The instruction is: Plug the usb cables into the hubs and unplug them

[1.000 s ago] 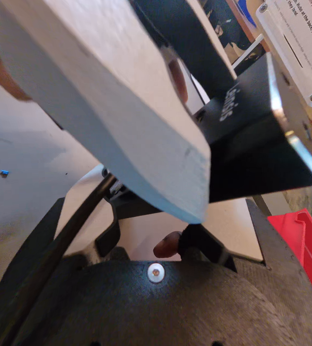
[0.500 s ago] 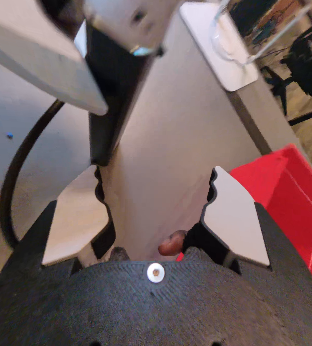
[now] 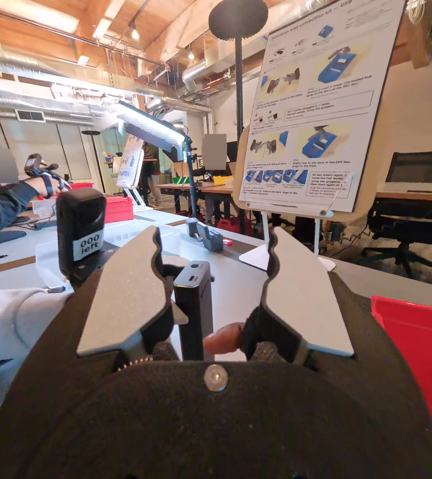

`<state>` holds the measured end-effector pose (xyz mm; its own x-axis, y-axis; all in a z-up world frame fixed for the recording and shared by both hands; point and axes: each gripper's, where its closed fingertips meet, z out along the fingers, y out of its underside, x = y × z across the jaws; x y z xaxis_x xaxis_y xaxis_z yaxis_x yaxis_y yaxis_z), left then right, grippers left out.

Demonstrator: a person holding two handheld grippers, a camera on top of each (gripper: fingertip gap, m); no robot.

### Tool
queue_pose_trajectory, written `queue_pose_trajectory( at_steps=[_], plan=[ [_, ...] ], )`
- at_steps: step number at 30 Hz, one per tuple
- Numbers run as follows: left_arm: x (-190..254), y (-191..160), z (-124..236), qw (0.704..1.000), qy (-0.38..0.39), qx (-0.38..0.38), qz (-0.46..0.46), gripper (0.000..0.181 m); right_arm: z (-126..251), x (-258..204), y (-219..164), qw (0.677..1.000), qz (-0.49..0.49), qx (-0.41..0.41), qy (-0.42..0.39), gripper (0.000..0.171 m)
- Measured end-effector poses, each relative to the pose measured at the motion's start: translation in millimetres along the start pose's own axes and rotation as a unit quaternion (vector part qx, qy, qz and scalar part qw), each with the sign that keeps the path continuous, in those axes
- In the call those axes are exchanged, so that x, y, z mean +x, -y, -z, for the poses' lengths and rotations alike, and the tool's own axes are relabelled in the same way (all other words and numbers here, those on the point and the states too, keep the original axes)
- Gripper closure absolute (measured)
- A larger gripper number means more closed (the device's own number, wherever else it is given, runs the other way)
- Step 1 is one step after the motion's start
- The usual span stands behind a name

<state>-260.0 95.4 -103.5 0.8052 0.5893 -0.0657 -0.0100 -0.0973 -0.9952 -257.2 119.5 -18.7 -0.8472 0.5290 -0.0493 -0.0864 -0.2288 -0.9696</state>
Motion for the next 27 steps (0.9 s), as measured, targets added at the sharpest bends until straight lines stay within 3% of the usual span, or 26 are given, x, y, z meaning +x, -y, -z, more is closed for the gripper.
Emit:
queue_pose_trajectory(
  at_steps=[4,7,11,15,17,23,25,27],
  plan=[
    [-3,4,4,1.0,-0.004,0.011,0.014,0.114,-8,-12,-15,0.999,0.024,-0.02,0.021,0.084],
    [-6,10,13,1.0,-0.003,0.015,0.015,0.108,-9,-19,-14,0.999,0.021,0.012,0.04,0.084],
    [-15,32,49,0.999,0.02,0.031,0.012,0.105,-7,-22,-12,0.996,-0.006,0.058,0.067,0.08],
    [-45,70,134,0.989,0.115,0.093,0.014,0.106,-6,-21,-11,0.994,0.02,0.092,0.062,0.068],
    [-62,72,193,0.979,0.183,0.081,0.021,0.108,-4,-19,-4,0.99,0.036,0.125,0.046,0.064],
    [-73,-4,362,0.94,0.315,-0.064,0.117,0.122,7,-6,11,0.983,0.014,0.185,0.015,0.065],
    [-79,-21,394,0.924,0.337,-0.111,0.145,0.126,7,-5,7,0.983,-0.002,0.181,0.02,0.066],
    [-78,-31,404,0.915,0.345,-0.133,0.16,0.13,5,-2,1,0.985,-0.015,0.171,0.019,0.067]
  ],
)
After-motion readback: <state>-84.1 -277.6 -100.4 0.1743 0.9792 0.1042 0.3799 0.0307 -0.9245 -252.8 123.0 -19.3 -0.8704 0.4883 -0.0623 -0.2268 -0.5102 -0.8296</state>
